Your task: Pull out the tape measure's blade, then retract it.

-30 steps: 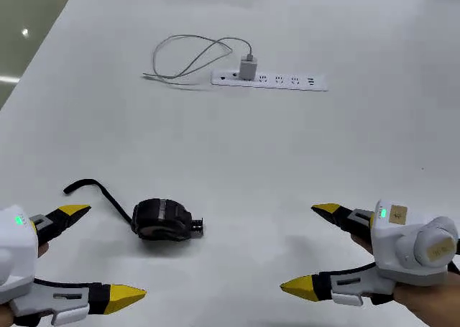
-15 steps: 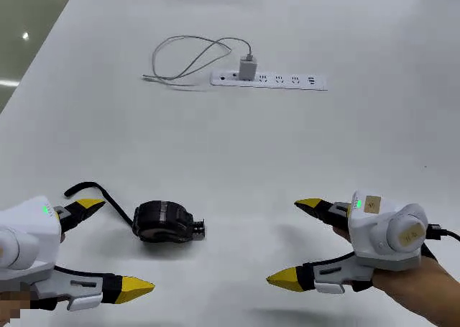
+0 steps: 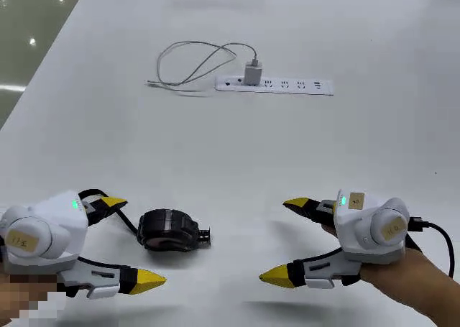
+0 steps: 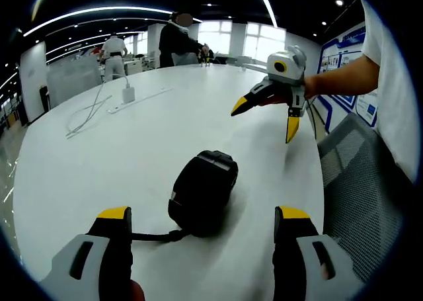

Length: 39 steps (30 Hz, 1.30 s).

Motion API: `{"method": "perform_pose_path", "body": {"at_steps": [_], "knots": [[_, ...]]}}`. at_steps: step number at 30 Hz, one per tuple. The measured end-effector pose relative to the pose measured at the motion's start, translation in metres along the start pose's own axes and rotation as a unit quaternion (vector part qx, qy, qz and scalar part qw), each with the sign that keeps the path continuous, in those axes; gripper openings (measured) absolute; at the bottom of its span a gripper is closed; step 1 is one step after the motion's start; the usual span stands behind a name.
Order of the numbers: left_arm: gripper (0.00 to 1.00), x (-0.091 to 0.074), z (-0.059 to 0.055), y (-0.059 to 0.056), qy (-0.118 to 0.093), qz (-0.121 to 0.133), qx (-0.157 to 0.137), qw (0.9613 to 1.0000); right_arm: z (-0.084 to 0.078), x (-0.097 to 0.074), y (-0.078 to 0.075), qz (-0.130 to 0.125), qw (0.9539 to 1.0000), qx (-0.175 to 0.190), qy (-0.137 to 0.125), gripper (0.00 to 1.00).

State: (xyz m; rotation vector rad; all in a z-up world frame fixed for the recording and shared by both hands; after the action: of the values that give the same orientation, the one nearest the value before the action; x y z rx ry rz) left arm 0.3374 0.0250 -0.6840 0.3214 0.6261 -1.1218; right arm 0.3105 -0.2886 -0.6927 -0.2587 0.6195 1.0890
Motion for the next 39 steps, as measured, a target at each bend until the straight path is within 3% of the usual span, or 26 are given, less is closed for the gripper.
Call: {"method": "perform_pose_path", "body": {"at_steps": [10,20,39], "knots": [[0.74,0.022,0.002,0.007,0.019,-0.025,0.041,0.9986,0.011,0.025,-0.008,0.024,0.9995,-0.018,0.001,0.74],[0.53,0.026,0.005,0.011,0.040,-0.053,0.067,0.9956,0.015,0.044,-0.006,0.047,0.9985,-0.026,0.005,0.71],[0.32,0.027,0.011,0.013,0.060,-0.065,0.102,0.9908,0.024,0.067,-0.002,0.074,0.9964,-0.041,0.007,0.63]]}}
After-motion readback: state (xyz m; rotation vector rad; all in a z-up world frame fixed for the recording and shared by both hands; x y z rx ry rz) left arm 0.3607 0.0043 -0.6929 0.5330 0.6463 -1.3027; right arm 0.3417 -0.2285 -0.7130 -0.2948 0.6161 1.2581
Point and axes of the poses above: the centre of the closed fingertips' face, and the gripper's own axes: x roughly forward along the fingers, y roughly to its left, z roughly out of its top, the point moved 10 cm from there along -x, roughly backward along the fingers
